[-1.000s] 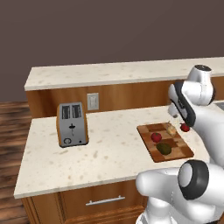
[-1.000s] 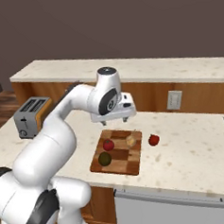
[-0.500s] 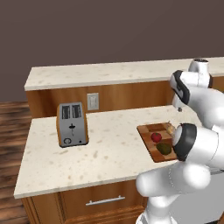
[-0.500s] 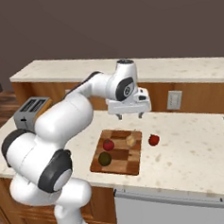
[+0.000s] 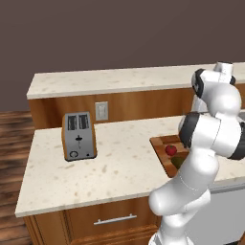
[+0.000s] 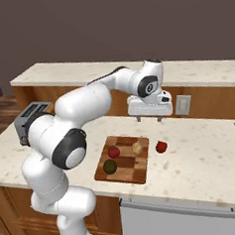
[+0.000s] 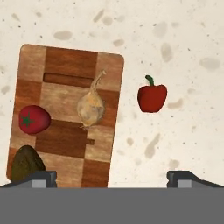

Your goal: Place the avocado, onion, tomato, and bell pepper on the cutting board.

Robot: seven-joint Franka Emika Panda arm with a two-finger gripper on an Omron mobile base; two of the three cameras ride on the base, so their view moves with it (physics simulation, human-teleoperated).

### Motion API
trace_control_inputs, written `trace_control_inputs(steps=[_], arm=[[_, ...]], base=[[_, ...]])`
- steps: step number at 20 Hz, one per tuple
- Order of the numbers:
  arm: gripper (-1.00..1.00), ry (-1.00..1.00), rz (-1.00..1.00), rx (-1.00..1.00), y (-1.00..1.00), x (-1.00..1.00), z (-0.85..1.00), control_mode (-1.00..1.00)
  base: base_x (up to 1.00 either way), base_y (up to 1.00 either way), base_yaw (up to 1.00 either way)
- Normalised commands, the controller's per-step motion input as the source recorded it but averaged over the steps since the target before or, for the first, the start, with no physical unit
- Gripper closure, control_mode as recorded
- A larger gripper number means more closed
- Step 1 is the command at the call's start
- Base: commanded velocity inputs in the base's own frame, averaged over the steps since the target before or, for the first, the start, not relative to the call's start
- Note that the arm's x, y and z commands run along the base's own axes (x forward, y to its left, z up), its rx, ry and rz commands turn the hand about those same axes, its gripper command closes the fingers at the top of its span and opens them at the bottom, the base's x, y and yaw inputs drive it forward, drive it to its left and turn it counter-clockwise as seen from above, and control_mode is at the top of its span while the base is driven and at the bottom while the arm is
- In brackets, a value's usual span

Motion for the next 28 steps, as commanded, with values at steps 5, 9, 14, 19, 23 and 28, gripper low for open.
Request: trace_control_inputs(steps=[5,9,14,19,23,28], arm=[[-1.00,0.00,0.03,0.06,-0.18,0.14,-0.29,-1.00],[-1.00,0.00,0.01,0.01,-0.06,0.20,-0.31,-1.00],[-1.00,0.01,0.03,0.00,-0.09,0.12,-0.14,-1.00],[-1.00,0.05,0.00,0.00,0.00,0.27,-0.22,-1.00],[-1.00,0.03,0.00,0.00,-0.02,0.30,-0.33,-1.00],[-1.00,0.00,0.00,0.00,-0.18,0.27,-0.33,-1.00]], base=[[0.00,0.00,0.00],[0.00,0.00,0.00],[0.00,0.00,0.00],[0.00,0.00,0.00],[0.00,0.00,0.00],[0.00,0.00,0.00]])
